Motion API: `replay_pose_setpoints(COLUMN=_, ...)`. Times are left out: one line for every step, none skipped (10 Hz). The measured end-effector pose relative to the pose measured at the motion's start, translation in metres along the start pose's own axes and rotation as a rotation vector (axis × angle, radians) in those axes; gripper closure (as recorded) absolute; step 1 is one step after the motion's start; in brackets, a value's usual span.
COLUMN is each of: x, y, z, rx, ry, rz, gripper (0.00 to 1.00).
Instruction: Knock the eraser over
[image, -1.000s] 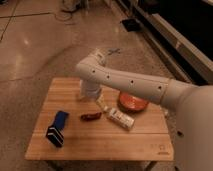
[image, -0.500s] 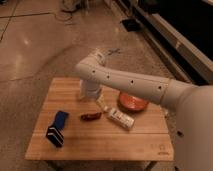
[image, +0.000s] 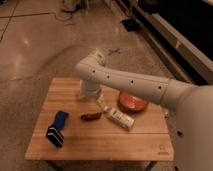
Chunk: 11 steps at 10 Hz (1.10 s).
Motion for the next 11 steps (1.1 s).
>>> replay_pose_setpoints(x=0.0, y=0.0, z=0.0, rx=0.0, ry=0.0, rz=0.0, gripper=0.2)
replay_pose_setpoints(x=0.0, y=0.0, z=0.0, rx=0.0, ry=0.0, rz=0.0, gripper=0.2)
replay_pose_setpoints(x=0.0, y=0.0, z=0.0, rx=0.0, ry=0.001, rz=0.0, gripper=0.2)
replay_pose_setpoints(x=0.0, y=0.0, z=-0.001, rx=0.0, ry=0.001, rz=0.0, gripper=0.2)
replay_pose_setpoints(x=0.0, y=0.0, z=-0.001, rx=0.001, ry=0.001, rz=0.0, gripper=0.2)
replay_pose_setpoints(x=0.0, y=-0.001, z=-0.001, rx=0.001, ry=0.001, rz=-0.001, gripper=0.2)
replay_pose_setpoints(x=0.0, y=-0.001, z=-0.001, rx=0.001, ry=0.001, rz=-0.001, gripper=0.2)
replay_pose_setpoints(x=0.0, y=0.0, z=-0.001, rx=0.001, ry=0.001, rz=-0.001, gripper=0.2)
replay_pose_setpoints(x=-0.001, y=0.0, z=0.0, rx=0.002, ry=-0.001, rz=-0.004, gripper=0.2)
replay_pose_setpoints(x=-0.006, y=0.0, z=0.003, rx=0.009, ry=-0.012, rz=-0.013, gripper=0.2)
replay_pose_setpoints(x=-0.017, y=0.0, z=0.008, rx=0.018, ry=-0.03, rz=-0.032, gripper=0.2)
